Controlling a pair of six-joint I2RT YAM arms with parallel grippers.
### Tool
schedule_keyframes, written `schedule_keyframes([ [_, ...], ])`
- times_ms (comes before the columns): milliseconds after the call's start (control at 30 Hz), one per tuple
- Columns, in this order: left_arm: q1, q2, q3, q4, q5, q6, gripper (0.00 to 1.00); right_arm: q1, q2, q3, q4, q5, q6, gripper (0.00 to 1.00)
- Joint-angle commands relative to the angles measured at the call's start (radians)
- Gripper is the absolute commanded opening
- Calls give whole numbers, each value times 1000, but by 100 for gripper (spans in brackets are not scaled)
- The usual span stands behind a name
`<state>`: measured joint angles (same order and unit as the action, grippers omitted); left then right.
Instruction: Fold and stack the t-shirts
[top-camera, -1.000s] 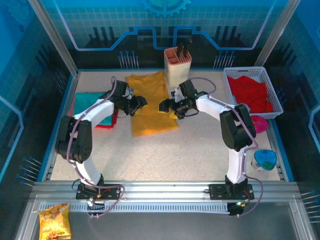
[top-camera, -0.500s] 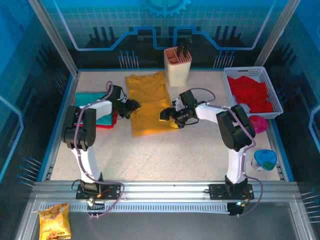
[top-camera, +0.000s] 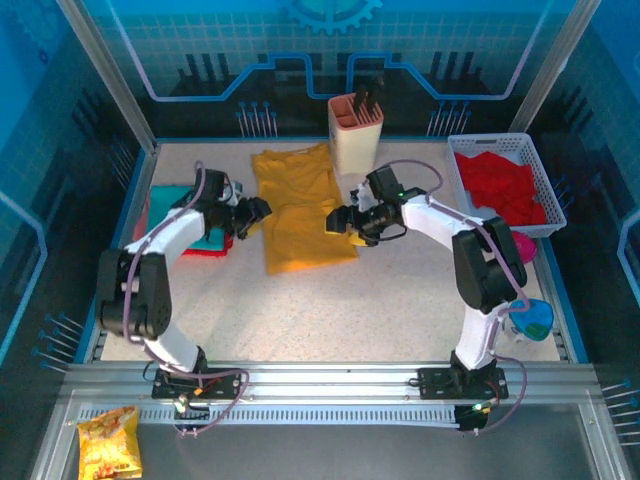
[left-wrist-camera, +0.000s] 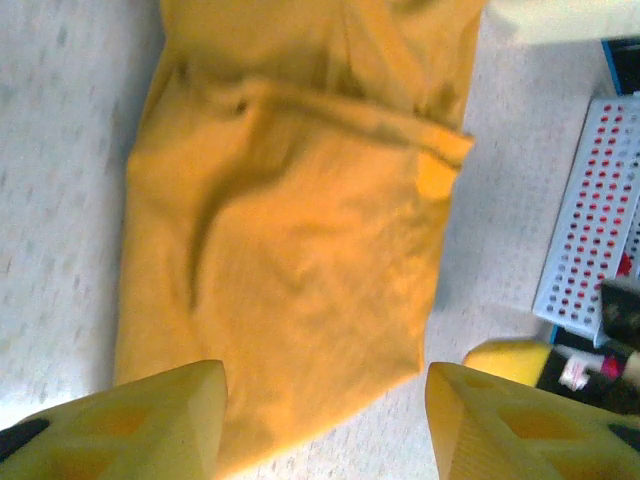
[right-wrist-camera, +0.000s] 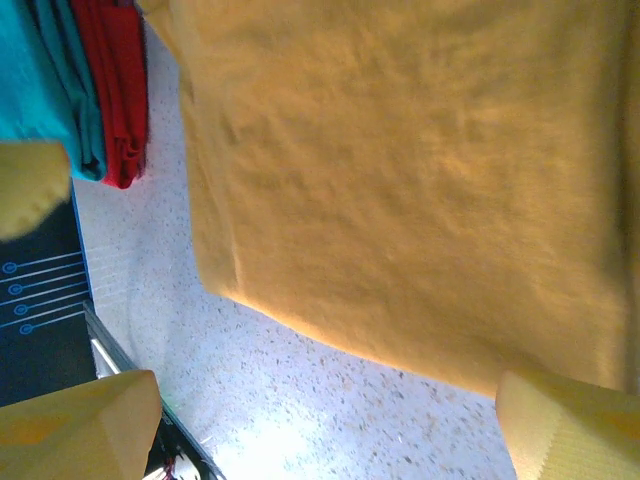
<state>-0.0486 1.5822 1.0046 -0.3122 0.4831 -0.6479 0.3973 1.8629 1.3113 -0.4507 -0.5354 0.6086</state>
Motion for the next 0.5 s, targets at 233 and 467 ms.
schedule_keyframes([
  [233, -100, -82, -283, 24, 7, -30, 56, -73, 51, -5, -163, 89, -150, 83],
  [467, -123, -19, -299, 76, -51, -31, 55, -57, 110, 11, -154, 62, -131, 79],
])
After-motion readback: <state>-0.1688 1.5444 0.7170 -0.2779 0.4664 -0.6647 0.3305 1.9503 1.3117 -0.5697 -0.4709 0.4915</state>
